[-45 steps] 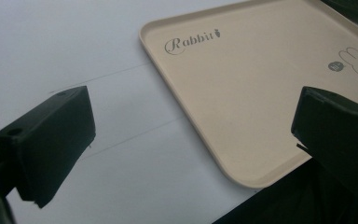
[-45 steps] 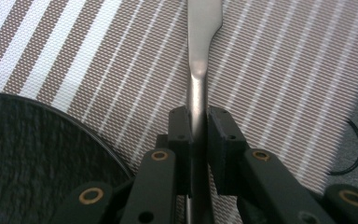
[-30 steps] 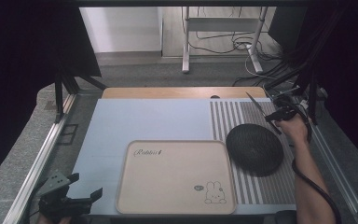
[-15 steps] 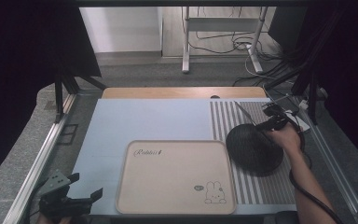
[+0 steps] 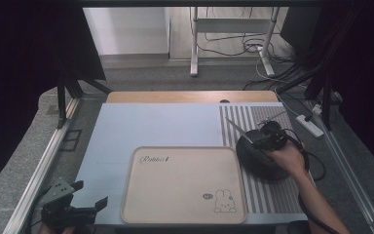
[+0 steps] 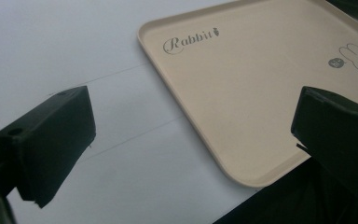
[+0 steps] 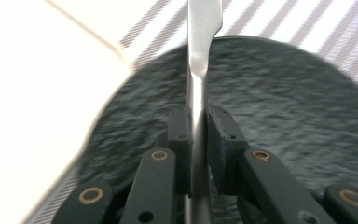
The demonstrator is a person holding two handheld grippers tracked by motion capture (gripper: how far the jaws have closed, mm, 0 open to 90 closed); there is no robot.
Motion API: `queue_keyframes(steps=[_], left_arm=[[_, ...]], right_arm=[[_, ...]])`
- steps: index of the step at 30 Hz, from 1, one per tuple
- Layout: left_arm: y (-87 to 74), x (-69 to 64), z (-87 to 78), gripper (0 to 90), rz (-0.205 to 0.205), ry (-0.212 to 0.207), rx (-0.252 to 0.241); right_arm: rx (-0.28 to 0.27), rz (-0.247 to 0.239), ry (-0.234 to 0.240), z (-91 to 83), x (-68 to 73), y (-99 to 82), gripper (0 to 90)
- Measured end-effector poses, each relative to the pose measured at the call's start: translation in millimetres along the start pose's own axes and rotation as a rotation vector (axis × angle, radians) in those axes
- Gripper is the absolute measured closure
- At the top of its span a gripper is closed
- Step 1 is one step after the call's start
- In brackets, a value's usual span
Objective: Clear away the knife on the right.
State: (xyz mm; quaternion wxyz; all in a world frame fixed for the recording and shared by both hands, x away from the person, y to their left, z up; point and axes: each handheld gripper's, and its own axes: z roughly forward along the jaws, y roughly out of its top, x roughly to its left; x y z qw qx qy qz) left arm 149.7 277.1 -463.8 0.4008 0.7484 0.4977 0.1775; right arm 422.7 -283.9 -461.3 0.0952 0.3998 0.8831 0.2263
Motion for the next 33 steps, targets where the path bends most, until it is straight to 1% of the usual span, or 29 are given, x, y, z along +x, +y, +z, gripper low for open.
queue_keyframes(steps=[4,8,12,21,28,33], left_arm=[[0.1,-0.1,0.1,0.0,0.002,0.0,0.001],[0.1,-0.2,0.2,0.0,0.002,0.0,0.002],[0.0,0.0,0.1,0.0,0.001,0.0,0.001],[-0.3,0.3,-0.4,0.0,-0.003,0.0,-0.004],[-0.1,0.2,-0.1,0.0,-0.005,0.001,-0.002],[0.2,0.0,0.3,0.0,0.0,0.002,0.001]], right_arm=[[0.0,-0.023,0.019,-1.1,20.7,-0.2,80.1],[-0.007,-0.046,0.052,-3.2,39.7,-0.2,80.1],[-0.009,-0.066,0.08,-4.0,56.0,-2.3,80.0],[-0.009,-0.097,0.107,-4.8,90.3,-12.2,80.0],[0.016,-0.127,0.13,-3.5,119.9,-20.7,80.0],[0.031,-0.146,0.147,0.4,140.0,-22.5,80.0]])
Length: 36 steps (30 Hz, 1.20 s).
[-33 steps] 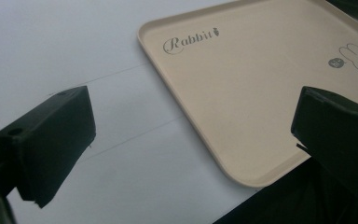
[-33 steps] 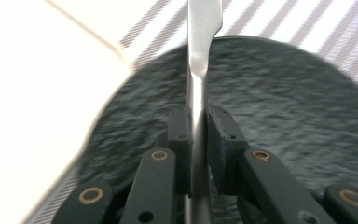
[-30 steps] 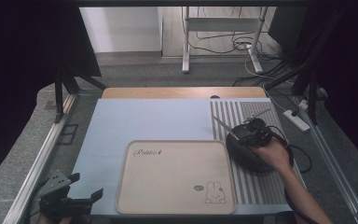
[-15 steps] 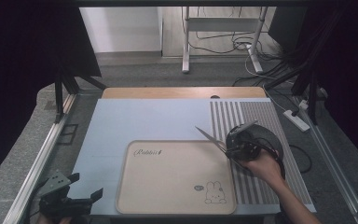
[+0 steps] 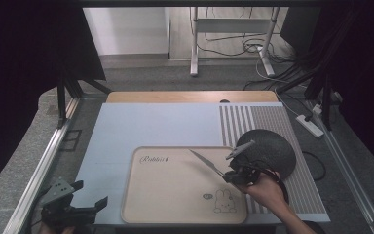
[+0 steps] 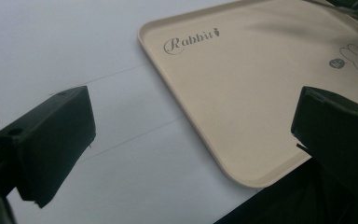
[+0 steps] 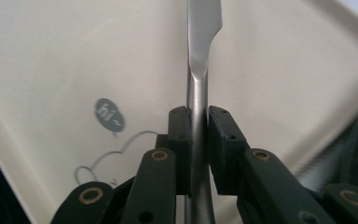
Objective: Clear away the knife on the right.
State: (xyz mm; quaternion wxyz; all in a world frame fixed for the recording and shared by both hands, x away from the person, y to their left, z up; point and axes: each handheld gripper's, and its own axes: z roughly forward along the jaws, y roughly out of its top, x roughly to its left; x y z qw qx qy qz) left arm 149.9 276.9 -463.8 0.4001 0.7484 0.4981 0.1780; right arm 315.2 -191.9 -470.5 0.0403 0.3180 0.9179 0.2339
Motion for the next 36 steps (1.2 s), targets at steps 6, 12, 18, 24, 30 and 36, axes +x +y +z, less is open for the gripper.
queue_keyframes(steps=[6,12,18,24,30,36], left_arm=[[-0.2,0.2,-0.2,0.0,-0.002,-0.002,-0.001],[0.0,0.1,0.0,0.0,0.001,-0.002,0.0],[0.6,-0.4,0.9,0.0,0.0,0.0,0.006],[0.6,-0.3,1.4,0.0,0.002,0.003,0.013],[-0.5,-0.1,0.0,0.0,-0.002,0.003,0.01],[-0.5,-0.6,0.1,0.0,0.003,0.002,0.014]], right_arm=[[0.051,-0.019,-0.003,18.1,11.4,1.2,79.9],[0.127,-0.029,0.035,33.7,17.3,-2.5,73.7],[0.041,-0.089,0.064,20.8,16.2,13.6,84.6],[0.061,-0.223,0.09,44.1,33.1,39.4,89.8],[0.106,-0.251,0.062,66.7,30.9,47.9,89.8],[0.127,-0.169,-0.023,56.0,3.7,37.6,89.9]])
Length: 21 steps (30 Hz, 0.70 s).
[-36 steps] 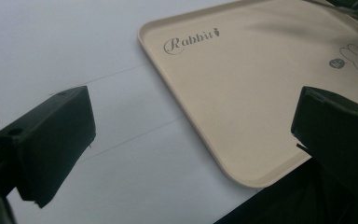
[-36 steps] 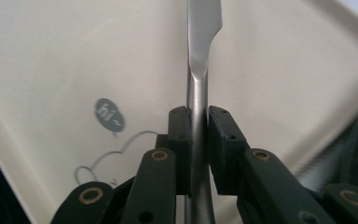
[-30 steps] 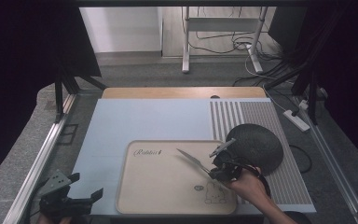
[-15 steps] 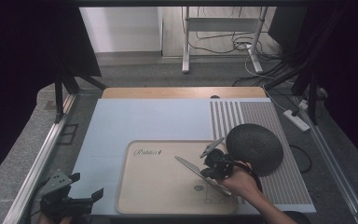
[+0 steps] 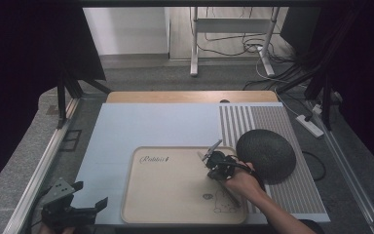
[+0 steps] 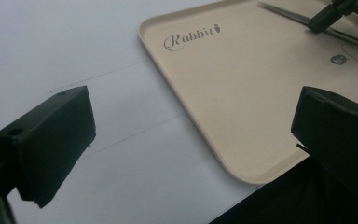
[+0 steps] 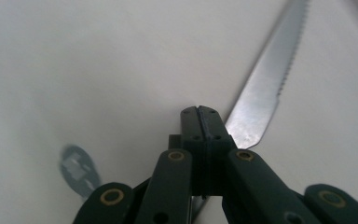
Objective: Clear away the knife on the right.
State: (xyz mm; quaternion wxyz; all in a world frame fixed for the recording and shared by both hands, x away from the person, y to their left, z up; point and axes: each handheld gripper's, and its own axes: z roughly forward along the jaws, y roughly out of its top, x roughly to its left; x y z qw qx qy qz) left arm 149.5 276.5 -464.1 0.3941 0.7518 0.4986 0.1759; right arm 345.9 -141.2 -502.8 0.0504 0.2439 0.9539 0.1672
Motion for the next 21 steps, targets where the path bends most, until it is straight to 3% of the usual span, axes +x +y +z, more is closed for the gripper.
queue_keyframes(steps=[4,17,21], left_arm=[[0.2,0.5,0.1,0.0,0.0,-0.003,-0.001],[0.3,-0.1,0.3,0.0,0.003,-0.005,0.0],[0.8,-0.5,0.7,0.0,0.008,-0.004,0.003]], right_arm=[[-0.001,0.044,-0.002,-6.0,-9.9,-13.8,90.0],[0.011,0.109,0.006,-17.4,-22.1,-39.8,90.0],[0.003,0.146,0.041,-20.4,-28.3,-48.0,89.9]])
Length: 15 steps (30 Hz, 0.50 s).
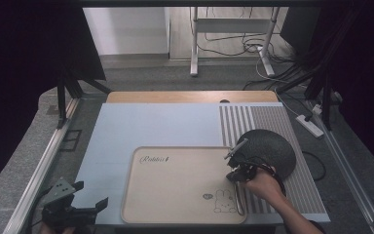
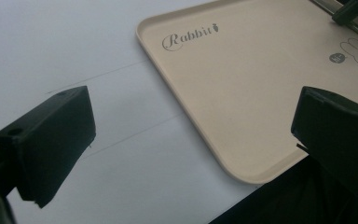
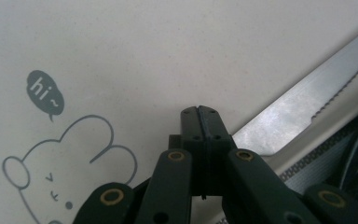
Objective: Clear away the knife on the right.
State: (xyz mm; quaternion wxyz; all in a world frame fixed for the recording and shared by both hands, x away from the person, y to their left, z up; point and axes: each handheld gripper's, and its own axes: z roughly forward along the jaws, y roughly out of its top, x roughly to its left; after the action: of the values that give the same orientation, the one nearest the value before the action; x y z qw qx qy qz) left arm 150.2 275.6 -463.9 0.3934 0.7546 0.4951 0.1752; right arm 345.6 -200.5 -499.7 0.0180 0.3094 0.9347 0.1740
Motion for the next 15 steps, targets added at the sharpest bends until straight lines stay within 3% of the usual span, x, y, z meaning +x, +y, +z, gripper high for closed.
queue_keyframes(steps=[4,7,15], left_arm=[[0.2,-0.2,0.4,0.0,0.005,-0.003,0.002],[0.3,-0.7,0.8,0.1,0.009,-0.002,0.005],[0.5,-0.4,1.0,0.2,0.009,-0.005,0.008]], right_arm=[[0.008,-0.01,0.004,0.0,-0.3,1.2,89.8],[-0.015,-0.006,0.018,-3.1,-0.6,2.5,88.7],[-0.056,0.027,0.029,-7.6,-0.8,5.3,70.0]])
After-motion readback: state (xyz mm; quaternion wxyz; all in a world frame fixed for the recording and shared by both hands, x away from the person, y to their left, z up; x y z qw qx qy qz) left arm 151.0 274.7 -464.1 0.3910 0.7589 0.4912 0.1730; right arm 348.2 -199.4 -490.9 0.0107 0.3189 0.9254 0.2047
